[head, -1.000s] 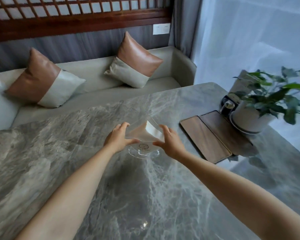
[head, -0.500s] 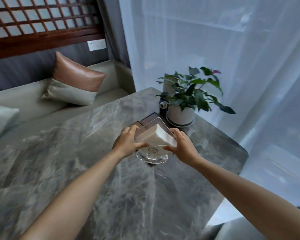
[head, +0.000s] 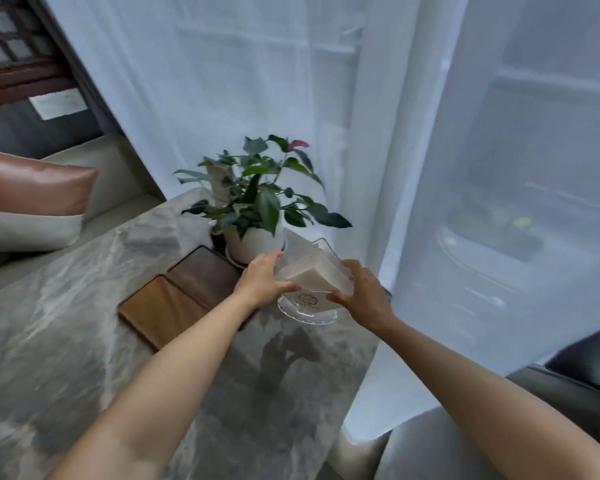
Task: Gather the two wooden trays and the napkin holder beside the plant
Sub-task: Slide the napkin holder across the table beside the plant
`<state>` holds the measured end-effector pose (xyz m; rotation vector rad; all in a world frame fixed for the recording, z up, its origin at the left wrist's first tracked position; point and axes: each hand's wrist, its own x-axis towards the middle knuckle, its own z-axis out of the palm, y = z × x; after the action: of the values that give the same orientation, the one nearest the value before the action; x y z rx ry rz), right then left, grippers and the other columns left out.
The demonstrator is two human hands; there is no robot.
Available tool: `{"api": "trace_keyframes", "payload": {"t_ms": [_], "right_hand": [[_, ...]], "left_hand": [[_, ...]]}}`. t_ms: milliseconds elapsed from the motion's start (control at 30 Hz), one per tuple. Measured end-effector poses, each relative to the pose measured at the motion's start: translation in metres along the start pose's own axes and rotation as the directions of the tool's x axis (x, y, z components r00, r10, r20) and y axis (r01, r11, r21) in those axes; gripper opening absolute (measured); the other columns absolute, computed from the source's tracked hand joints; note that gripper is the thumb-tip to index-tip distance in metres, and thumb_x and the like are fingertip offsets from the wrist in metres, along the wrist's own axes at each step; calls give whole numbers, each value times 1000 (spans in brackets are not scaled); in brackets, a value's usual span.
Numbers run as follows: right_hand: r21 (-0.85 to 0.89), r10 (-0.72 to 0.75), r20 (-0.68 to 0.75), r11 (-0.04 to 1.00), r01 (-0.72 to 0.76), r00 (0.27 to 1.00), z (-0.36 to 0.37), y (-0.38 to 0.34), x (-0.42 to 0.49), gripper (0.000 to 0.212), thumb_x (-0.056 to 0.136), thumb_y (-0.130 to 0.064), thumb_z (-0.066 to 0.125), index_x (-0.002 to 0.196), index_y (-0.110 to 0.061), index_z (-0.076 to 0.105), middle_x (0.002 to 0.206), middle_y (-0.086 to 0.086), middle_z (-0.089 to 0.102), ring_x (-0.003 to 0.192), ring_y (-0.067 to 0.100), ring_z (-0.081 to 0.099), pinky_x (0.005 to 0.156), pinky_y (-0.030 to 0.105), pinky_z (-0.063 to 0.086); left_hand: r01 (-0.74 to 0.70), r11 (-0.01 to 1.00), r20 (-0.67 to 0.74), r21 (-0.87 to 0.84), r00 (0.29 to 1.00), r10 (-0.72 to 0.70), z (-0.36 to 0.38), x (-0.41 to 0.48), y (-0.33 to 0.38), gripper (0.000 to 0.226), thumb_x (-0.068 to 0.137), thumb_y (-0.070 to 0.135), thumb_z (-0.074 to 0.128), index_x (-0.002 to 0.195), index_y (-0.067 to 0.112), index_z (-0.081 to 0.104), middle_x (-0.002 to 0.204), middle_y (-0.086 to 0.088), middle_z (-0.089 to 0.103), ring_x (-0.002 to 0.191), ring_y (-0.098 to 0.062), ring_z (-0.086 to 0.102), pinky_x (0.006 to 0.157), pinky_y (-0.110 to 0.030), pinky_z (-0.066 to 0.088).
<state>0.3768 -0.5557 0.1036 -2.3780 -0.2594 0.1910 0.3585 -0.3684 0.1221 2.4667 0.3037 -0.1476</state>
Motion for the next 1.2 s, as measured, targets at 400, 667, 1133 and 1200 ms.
{"api": "trace_keyframes", "payload": {"t_ms": [400, 667, 1133, 1200], "right_hand": [[-3, 83, -21, 997, -83, 996, -34, 50, 45, 67, 76, -30, 73, 132, -14, 39, 125, 18, 52, 117, 33, 48, 92, 39, 42], [-40, 151, -21, 988, -152, 988, -41, 65, 52, 67, 76, -32, 72, 131, -14, 38, 122, 17, 54, 114, 34, 49, 88, 40, 44], [-48, 219, -48, 974, -221, 974, -32, 67, 61, 58, 82, -27, 68, 128, -11, 36, 120, 17, 52, 111, 34, 48, 82, 37, 43], [-52, 227, -48, 972, -230, 973, -30, 67, 62, 58, 82, -26, 67, 128, -11, 36, 121, 17, 51, 113, 34, 47, 82, 37, 42]], "left_hand": [[-13, 999, 114, -39, 993, 17, 32, 64, 58, 77, 78, 20, 76, 142, 9, 36, 145, -14, 45, 132, -29, 43, 110, -38, 35], [14, 997, 195, -73, 981, 0, 52, 84, 68, 80, 77, 19, 76, 144, 14, 33, 146, -15, 40, 133, -30, 41, 112, -40, 37], [-3, 993, 199, -120, 980, 27, 66, 105, 69, 74, 85, 9, 67, 147, 15, 28, 151, -14, 31, 136, -32, 36, 110, -41, 36], [-6, 992, 198, -125, 980, 30, 68, 108, 67, 74, 86, 11, 67, 148, 16, 28, 152, -13, 30, 137, -31, 35, 111, -41, 35]]}}
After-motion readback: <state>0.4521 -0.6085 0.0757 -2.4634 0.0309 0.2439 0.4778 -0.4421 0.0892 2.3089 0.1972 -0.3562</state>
